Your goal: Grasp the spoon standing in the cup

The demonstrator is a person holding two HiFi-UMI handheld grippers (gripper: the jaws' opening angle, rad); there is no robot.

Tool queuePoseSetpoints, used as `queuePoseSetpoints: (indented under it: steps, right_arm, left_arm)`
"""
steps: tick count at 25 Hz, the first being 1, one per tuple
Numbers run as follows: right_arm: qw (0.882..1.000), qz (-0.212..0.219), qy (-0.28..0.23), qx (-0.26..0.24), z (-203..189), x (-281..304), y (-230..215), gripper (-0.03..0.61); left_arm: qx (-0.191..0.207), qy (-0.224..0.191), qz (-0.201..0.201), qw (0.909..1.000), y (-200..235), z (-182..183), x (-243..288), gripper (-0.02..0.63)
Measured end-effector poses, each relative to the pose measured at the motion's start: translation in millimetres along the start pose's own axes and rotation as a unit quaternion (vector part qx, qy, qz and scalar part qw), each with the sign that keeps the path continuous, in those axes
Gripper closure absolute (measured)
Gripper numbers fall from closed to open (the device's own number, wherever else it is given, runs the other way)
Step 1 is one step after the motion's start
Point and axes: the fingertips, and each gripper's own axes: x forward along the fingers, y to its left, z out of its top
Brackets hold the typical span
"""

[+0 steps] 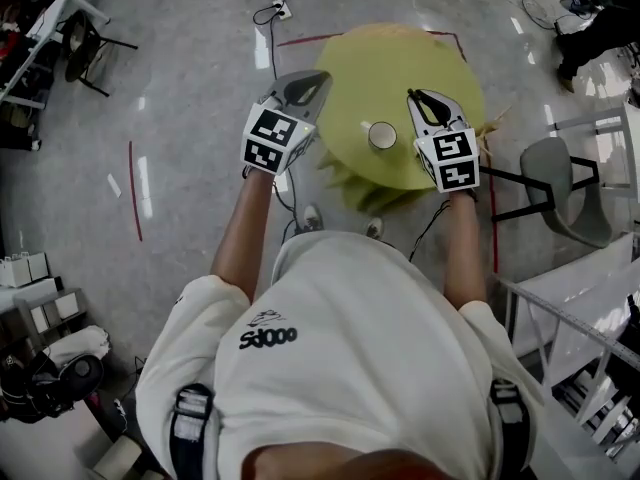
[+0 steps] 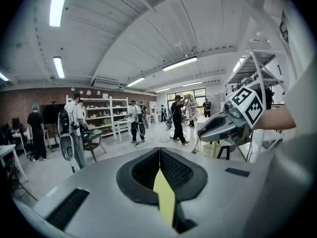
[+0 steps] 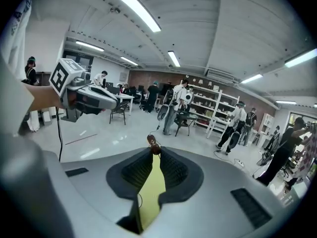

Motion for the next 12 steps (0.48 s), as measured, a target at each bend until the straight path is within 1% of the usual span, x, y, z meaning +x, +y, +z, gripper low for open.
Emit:
queuePoseSetpoints:
  steps: [3,9,12]
  right_arm:
    - [0.999,-0.02,-0.028,-0.005,26.0,-14.8,-17.5,0.512]
    - [0.996,-0.043,-0.08,-0.009,70.3,-45.4,-37.1,0.512]
    - [0.994,-0.051,-0.096,-0.008,86.9,-59.3,-41.7,0.512]
  left_arm:
    - [0.026,-0.016,0.004,0.9995,0.7,23.9,3.6,0.586]
    - [0.053,-0.054,0.005,0.9971,-6.2,69.9,-2.5,0.585]
    - [0.061,-0.073,0.003,0.9954,-9.6,89.1,-9.7,0.586]
